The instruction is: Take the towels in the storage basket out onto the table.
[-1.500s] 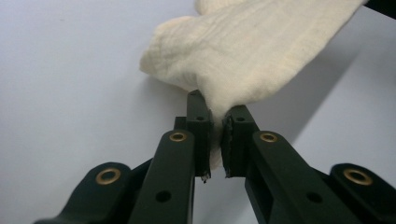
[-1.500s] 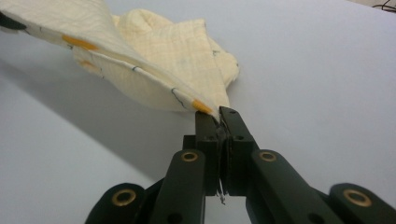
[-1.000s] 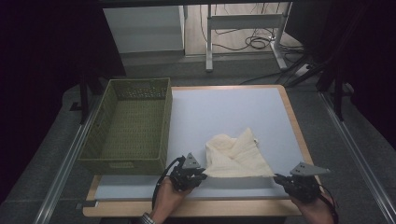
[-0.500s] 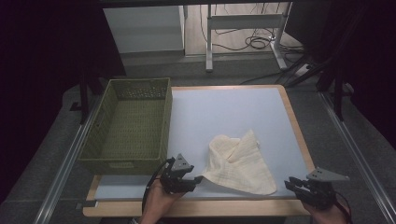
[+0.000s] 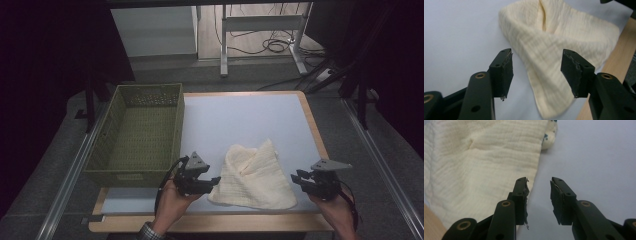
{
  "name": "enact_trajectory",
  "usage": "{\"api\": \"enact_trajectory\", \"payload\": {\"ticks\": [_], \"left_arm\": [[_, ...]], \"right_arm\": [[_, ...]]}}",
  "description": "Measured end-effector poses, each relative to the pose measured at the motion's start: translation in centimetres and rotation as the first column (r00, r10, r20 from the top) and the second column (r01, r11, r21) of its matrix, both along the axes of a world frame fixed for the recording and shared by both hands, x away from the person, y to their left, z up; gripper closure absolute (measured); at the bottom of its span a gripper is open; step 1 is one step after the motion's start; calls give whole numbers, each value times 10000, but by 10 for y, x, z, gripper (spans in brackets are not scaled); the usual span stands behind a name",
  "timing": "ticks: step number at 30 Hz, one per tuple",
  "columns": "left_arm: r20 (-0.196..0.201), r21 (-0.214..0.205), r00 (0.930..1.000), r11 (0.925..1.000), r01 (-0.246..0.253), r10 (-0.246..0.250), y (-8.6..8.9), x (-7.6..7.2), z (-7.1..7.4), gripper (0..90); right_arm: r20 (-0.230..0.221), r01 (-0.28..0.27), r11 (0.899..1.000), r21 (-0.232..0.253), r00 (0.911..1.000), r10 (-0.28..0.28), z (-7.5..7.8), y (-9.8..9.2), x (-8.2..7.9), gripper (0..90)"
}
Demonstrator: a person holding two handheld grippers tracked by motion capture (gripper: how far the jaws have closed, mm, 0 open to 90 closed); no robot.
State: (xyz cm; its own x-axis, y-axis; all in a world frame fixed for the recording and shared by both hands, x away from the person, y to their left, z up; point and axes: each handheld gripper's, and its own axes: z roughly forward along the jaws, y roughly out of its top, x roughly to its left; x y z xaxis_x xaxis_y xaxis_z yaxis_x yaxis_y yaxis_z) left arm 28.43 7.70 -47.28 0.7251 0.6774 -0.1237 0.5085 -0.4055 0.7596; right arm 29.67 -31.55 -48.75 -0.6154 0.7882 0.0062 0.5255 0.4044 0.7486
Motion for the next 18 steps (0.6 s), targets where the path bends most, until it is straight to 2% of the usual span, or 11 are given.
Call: {"api": "enact_trajectory", "payload": {"ticks": [1, 2, 3, 8, 9, 10, 13, 14, 15, 16, 18], "left_arm": [[0, 0, 10000, 10000, 0, 0, 0, 0, 0, 444], [18, 13, 10000, 10000, -10, 10, -4, 5, 1, 454], [22, 3, 10000, 10000, -32, 32, -8, 11, 2, 454], [123, 137, 9996, 9996, -254, 252, -31, 49, 9, 492], [123, 137, 9996, 9996, -254, 252, -31, 49, 9, 492], [190, 228, 9993, 9993, -313, 308, -38, 62, 11, 501], [183, 435, 9991, 9983, -380, 372, -47, 81, 12, 521], [154, 454, 9992, 9982, -385, 379, -50, 88, 11, 524], [154, 454, 9992, 9982, -385, 379, -50, 88, 11, 523], [76, 556, 9992, 9977, -393, 389, -55, 100, 9, 521], [-195, 516, 9991, 9980, -358, 369, -58, 111, 4, 511]], "right_arm": [[0, 0, 10000, 0, 10000, 0, 0, 0, 0, 655], [3, -1, 10000, 51, 10000, 1, 2, 3, 7, 652], [3, -1, 10000, 51, 10000, 1, 2, 3, 7, 652], [-158, -144, 9995, 292, 9998, 149, 7, 14, 32, 653], [-199, -188, 9993, 324, 9996, 195, 8, 16, 36, 654], [-172, -233, 9991, 343, 9996, 239, 9, 19, 41, 655], [-123, -341, 9989, 334, 9993, 346, 13, 27, 53, 660], [-106, -386, 9987, 340, 9992, 390, 14, 30, 58, 660], [-106, -386, 9987, 340, 9992, 390, 14, 30, 58, 660], [-74, -412, 9986, 334, 9991, 415, 16, 37, 66, 655], [-80, -376, 9988, 314, 9993, 379, 17, 43, 74, 652]]}}
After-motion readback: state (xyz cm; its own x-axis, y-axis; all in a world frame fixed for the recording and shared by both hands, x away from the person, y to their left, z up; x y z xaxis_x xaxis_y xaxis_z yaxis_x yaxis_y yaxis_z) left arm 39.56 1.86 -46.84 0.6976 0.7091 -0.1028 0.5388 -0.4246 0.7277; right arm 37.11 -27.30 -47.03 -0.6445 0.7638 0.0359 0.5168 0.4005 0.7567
